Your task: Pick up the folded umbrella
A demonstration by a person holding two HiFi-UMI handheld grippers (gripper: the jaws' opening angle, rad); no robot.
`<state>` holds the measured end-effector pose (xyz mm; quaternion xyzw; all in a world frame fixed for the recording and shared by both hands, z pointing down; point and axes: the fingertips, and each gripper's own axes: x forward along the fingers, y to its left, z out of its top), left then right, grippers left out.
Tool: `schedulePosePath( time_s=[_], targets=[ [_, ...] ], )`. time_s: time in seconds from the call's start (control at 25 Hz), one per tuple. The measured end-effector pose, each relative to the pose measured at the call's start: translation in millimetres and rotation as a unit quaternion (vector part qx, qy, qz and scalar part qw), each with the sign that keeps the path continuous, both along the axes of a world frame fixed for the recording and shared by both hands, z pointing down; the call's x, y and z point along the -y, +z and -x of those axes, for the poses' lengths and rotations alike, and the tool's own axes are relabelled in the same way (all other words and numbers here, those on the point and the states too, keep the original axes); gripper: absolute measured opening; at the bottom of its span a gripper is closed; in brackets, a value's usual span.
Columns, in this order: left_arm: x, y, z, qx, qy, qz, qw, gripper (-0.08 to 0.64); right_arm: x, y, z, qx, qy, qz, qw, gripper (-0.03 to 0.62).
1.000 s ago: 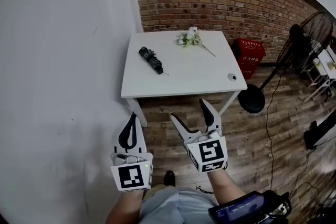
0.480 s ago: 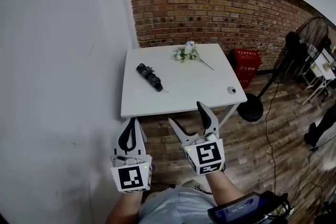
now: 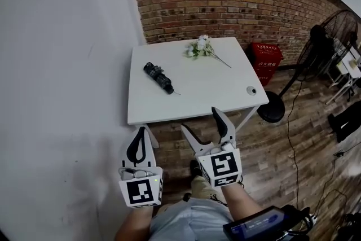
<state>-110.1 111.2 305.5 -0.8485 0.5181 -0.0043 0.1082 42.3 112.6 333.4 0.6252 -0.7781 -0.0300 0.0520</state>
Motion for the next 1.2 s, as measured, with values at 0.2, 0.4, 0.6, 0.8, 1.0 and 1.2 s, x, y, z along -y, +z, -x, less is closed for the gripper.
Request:
schedulePosePath(
  time_s=[0.2,0.4,0.6,0.8,1.0,1.2],
  targets=[
    [23.0,12.8,-9.5,0.007,-0.002,0.011,0.9999,0.008,24.1,10.1,-11.3,0.004,0.001,0.006,1.0,0.39],
    [59.8,21.5,-21.3,0.012,-0.01,0.023,0.9996,0.006,60.7,20.2,-26.4,0.009,-0.003,0.019,1.0,0.39],
    [101.3,24.6,-36.3,0.019,-0.016,0.03,0.9992,0.008,103.2,28.1,-44.5,0.013,-0.007,0.032,0.999,0.39],
    [143.4,32.7,-47.8,0.025,-0.028,0.041,0.9985,0.008,145.3,39.4,-58.1,0.017,-0.018,0.043,0.999,0.39],
    [177.9,35.6,-60.6,0.029,-0.04,0.046,0.9978,0.008,181.4,46.6,-72.0,0.022,-0.028,0.053,0.998,0.39],
    [207.3,34.4,-69.6,0.034,-0.05,0.045,0.9972,0.008,216.3,46.6,-79.7,0.025,-0.039,0.052,0.998,0.39]
  ],
)
